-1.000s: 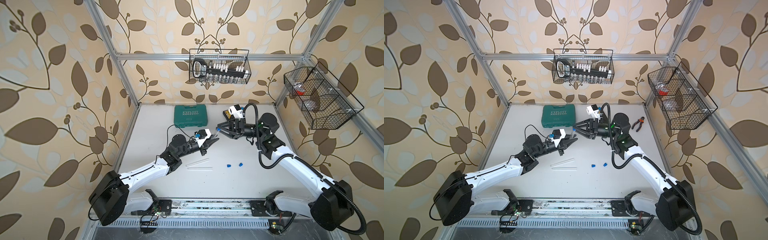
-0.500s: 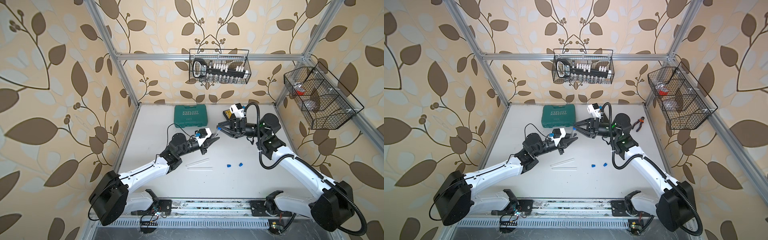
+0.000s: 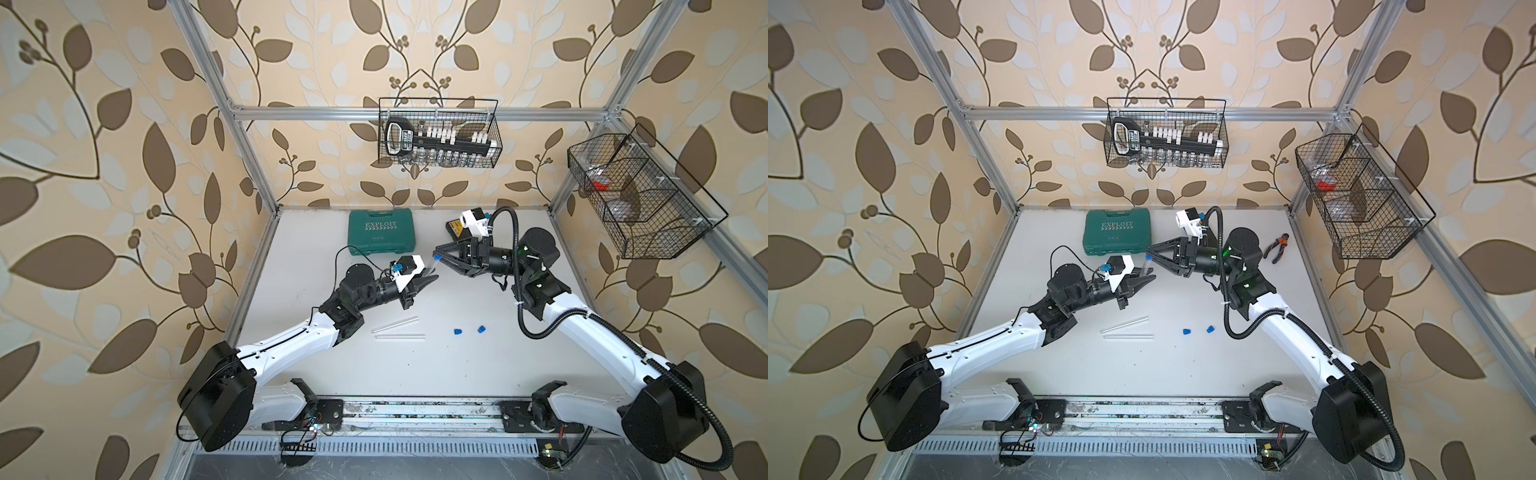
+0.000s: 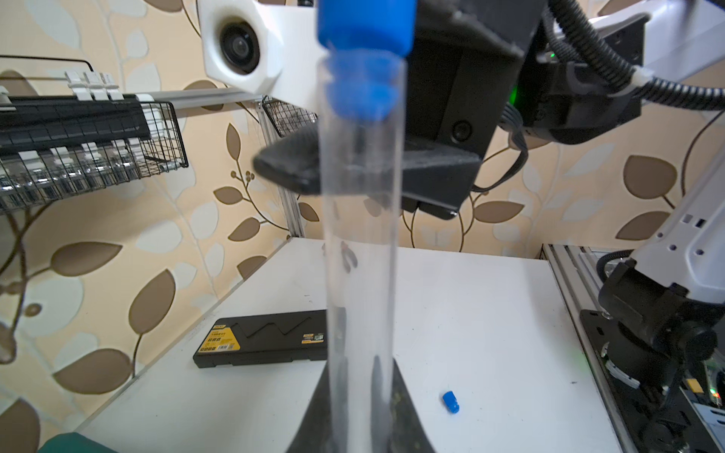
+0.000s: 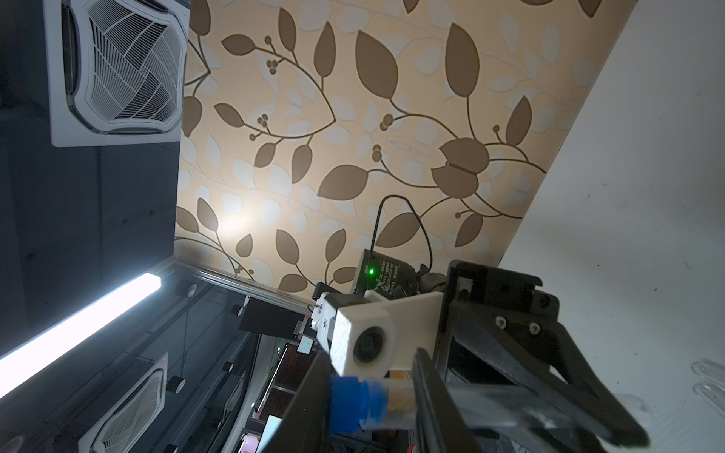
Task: Insert stoppers into test tubes
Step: Insert the stopper into the test tube.
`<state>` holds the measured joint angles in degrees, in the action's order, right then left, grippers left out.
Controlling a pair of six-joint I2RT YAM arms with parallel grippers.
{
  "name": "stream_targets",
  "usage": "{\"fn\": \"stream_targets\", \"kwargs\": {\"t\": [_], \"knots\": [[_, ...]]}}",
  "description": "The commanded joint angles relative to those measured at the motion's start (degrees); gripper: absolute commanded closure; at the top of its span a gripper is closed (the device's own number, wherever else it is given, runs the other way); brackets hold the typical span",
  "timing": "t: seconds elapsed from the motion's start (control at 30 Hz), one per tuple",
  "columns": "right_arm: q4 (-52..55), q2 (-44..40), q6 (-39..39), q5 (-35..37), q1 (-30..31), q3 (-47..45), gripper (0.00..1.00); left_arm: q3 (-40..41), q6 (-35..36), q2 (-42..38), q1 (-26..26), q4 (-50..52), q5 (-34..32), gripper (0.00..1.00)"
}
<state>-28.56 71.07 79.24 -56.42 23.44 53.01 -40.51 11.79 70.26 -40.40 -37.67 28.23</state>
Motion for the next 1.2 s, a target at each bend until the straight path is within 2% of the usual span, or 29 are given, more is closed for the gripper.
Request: {"fn": "stream_targets", "kwargs": {"t": [0.0, 0.37, 0.5, 0.6, 0.73, 0.83, 0.9, 0.97, 1.07, 1.17], "knots": [[24.17, 8.10, -4.48, -0.45, 1.11, -8.02, 0.69, -13.41, 2.01, -6.80, -1.87, -34.66, 6.30, 1.00], [24.99, 9.35, -6.01, 0.48, 0.98, -10.94, 0.69, -13.37, 2.18, -7.32, -1.94, -35.41, 5.63, 1.00], [28.84, 8.31, -8.58, 0.88, 0.24, -8.69, 0.69, -12.50, 4.17, -8.48, -1.92, -31.11, 5.60, 1.00], [33.55, 6.53, -11.68, 0.79, -1.21, -4.83, 0.66, -10.57, 8.70, -10.73, -1.92, -19.92, 4.69, 1.00], [34.03, 3.62, -12.41, -1.36, -3.50, -0.28, 0.59, -8.72, 15.95, -12.26, -1.92, 4.72, 2.69, 1.00], [26.06, 1.68, -6.99, -4.47, -4.48, 1.56, 0.49, -7.36, 21.29, -10.98, -1.87, 20.76, 1.65, 1.00], [18.52, 0.66, -2.32, -5.95, -4.66, 2.38, 0.44, -5.32, 21.58, -9.74, -1.92, 24.53, -0.51, 1.00], [17.35, -0.07, -2.10, -6.94, -4.79, 4.75, 0.39, -4.33, 21.78, -8.32, -1.92, 27.43, -1.99, 1.00], [28.85, -1.25, -10.25, -5.68, -6.83, 8.82, 0.38, -5.18, 22.03, -6.03, -1.89, 32.90, -4.13, 1.00], [41.10, -2.69, -17.74, -1.50, -12.00, 7.47, 0.38, -7.07, 23.03, -4.57, -1.79, 38.98, -6.24, 1.00]]}}
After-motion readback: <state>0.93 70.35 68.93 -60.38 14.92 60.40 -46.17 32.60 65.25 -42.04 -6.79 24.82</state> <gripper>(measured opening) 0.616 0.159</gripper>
